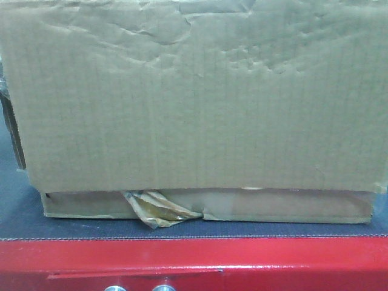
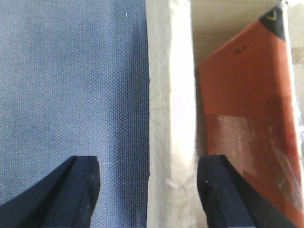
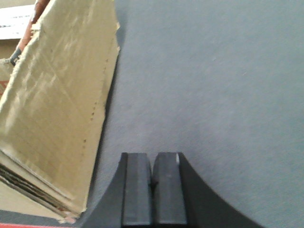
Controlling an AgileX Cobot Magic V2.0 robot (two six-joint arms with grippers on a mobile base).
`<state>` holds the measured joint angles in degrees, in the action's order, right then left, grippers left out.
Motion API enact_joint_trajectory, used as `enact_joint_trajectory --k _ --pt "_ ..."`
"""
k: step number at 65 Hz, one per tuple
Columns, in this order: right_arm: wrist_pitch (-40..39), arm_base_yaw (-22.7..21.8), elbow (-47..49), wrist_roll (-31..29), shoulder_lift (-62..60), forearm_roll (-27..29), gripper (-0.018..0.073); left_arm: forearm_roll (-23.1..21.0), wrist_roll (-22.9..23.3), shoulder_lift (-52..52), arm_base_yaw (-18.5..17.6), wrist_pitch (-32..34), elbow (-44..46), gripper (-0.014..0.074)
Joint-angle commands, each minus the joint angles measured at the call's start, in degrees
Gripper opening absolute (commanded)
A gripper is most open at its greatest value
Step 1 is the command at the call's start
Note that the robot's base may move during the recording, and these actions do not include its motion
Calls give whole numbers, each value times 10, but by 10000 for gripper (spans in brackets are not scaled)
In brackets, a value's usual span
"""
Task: Stack two boxes on right shelf middle
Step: 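Lift the two stacked boxes off the table with both grippers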
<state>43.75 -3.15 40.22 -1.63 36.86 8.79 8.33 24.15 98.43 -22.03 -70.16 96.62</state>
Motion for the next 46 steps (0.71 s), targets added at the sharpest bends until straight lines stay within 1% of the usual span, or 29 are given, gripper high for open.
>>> enact_joint_trajectory --k 1,9,19,23,26,33,36,38,46 --pt "13 -3 31 7 42 7 -157 -2 0 -5 1 2 -2 347" --pt "73 -3 100 16 118 4 -157 -2 0 -5 1 2 -2 347" --pt "126 -2 220 67 233 -10 -138 -2 0 -5 1 2 -2 347" --pt "149 8 272 85 276 -13 -139 -2 0 -5 1 2 -2 347" --pt "170 22 311 103 308 -29 -139 -2 0 -5 1 2 -2 347" --pt "220 69 395 173 374 -114 -139 -2 0 -5 1 2 -2 347" --pt "250 87 427 195 400 -142 -139 -2 0 -5 1 2 -2 347" --pt "262 102 453 202 419 -153 -139 -2 0 -5 1 2 -2 347" --pt "262 145 523 203 469 -156 -139 -2 0 -5 1 2 -2 347"
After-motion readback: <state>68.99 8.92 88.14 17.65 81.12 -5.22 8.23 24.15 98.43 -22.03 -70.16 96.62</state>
